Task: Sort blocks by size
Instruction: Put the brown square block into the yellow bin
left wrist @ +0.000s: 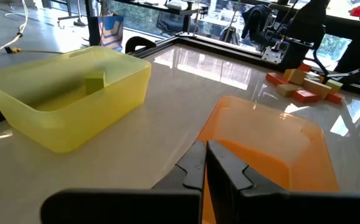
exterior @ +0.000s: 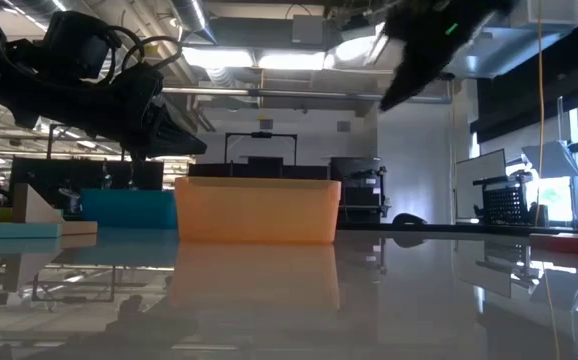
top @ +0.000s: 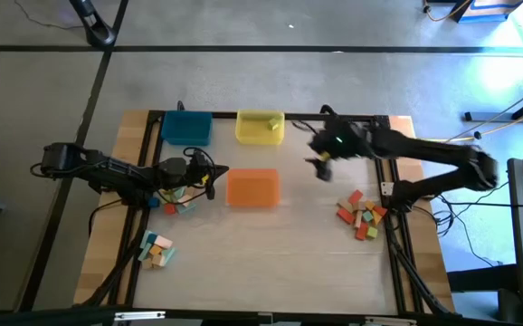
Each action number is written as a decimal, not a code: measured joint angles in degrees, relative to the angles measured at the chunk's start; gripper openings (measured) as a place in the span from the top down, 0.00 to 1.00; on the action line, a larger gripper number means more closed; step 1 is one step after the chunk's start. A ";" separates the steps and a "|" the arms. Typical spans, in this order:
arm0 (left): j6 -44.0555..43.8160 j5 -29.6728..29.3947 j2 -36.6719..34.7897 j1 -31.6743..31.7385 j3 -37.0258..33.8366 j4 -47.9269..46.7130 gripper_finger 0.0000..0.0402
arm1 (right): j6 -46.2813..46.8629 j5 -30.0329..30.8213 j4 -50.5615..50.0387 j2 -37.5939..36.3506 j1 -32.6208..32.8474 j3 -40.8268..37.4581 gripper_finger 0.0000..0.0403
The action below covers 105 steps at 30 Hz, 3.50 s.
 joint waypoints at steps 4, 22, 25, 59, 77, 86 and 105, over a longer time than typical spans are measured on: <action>0.02 0.00 -0.01 0.00 0.00 0.00 0.99 | 11.27 0.85 -10.94 -7.92 8.90 0.02 0.37; -1.51 0.00 -0.03 0.00 -0.02 0.11 0.99 | 49.87 8.62 -40.16 -1.14 29.10 -2.18 0.37; -1.53 0.00 -0.03 0.00 -0.02 0.09 0.99 | 52.89 5.61 -40.16 -0.91 29.10 -6.11 0.37; -1.66 0.01 -0.03 0.00 -0.04 0.50 0.99 | 37.11 2.82 -30.29 12.17 28.48 -18.13 0.45; -1.64 0.02 -0.05 0.00 -0.04 -0.10 0.99 | 29.39 3.46 -27.92 13.99 19.92 -19.77 0.81; -1.64 0.02 -0.05 0.00 -0.04 0.00 0.99 | 31.09 2.55 -28.76 14.00 20.05 -18.91 0.94; -1.45 0.02 -0.05 0.00 -0.04 -0.04 0.99 | 33.38 -0.21 -33.49 14.17 17.48 -15.69 0.37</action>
